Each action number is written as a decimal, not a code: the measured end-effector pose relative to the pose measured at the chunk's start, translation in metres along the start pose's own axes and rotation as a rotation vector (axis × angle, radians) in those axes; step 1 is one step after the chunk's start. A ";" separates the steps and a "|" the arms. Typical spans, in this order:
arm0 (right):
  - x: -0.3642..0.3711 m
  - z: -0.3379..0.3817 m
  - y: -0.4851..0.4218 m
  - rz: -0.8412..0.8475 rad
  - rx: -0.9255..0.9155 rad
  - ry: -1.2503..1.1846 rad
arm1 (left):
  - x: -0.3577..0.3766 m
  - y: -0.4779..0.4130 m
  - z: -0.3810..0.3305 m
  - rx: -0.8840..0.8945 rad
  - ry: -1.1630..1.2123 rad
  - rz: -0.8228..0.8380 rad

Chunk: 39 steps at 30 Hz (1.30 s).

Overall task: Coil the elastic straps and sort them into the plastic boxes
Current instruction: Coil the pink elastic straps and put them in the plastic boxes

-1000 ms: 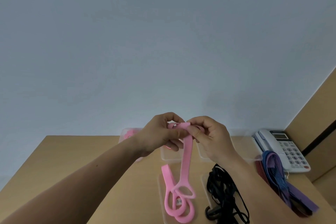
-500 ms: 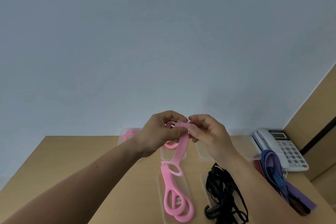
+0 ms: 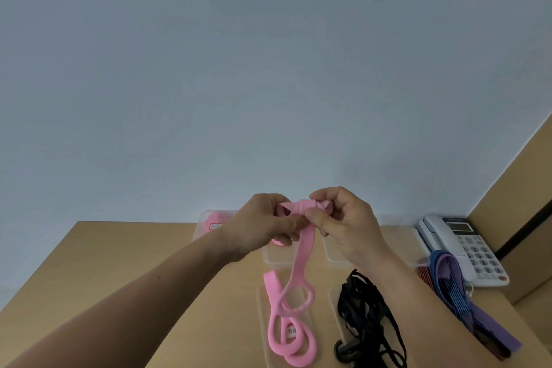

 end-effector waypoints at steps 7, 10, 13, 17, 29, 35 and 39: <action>0.001 -0.002 0.003 0.032 -0.037 0.058 | 0.004 0.002 -0.003 -0.046 0.113 0.046; 0.000 -0.002 0.005 0.056 -0.014 0.024 | 0.004 0.002 -0.003 -0.017 0.128 0.018; -0.003 -0.003 0.008 0.036 0.019 -0.029 | 0.006 0.001 -0.004 0.036 0.143 -0.007; -0.004 0.000 0.009 0.036 0.069 -0.140 | 0.004 -0.002 -0.012 0.123 0.141 -0.051; -0.007 -0.002 0.003 0.023 0.069 -0.017 | 0.006 -0.007 -0.004 0.078 0.078 0.001; -0.004 -0.003 0.004 0.049 0.027 -0.038 | 0.005 -0.002 -0.005 0.028 0.092 0.069; -0.001 -0.007 0.006 0.060 0.044 -0.084 | 0.003 0.001 -0.007 -0.005 0.144 0.081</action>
Point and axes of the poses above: each hand's wrist, its own y-axis away from the middle knuckle, its own x-axis out of the palm, z = x × y, the point moved 3 cm from there along -y, towards the middle knuckle, and after that the axes turned 2 degrees about z, right-handed, at the moved point
